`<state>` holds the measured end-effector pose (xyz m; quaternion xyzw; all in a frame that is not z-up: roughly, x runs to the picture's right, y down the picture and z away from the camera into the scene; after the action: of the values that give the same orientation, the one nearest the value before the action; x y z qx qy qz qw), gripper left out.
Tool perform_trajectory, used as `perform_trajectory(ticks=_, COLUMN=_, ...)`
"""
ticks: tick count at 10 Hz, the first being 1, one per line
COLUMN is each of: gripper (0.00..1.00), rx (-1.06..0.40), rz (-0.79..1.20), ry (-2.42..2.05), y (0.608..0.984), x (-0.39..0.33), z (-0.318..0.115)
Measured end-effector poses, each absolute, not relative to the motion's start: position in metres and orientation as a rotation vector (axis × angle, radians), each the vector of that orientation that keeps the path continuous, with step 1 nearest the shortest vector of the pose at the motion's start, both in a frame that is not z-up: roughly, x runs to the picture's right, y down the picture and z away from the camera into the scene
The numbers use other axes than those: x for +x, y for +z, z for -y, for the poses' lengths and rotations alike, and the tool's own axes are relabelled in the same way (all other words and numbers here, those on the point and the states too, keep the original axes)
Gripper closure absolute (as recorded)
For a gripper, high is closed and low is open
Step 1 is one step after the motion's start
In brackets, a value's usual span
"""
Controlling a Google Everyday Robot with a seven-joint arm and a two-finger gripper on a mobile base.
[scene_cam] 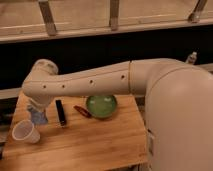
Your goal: Place the white sponge in the ceramic cup
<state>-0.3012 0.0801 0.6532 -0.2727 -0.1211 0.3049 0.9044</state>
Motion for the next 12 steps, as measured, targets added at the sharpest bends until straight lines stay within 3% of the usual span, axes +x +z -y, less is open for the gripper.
perform_trajectory(ticks=5, gripper=1.00, rx=-0.507, rz=0.315, ry=0.586, y=0.631, x=-0.320, z=-0.068)
perform_trajectory(ticks=12, gripper=1.00, rx=-0.478, rz=0.315, ry=0.595, y=0.631, x=-0.313, z=-0.065)
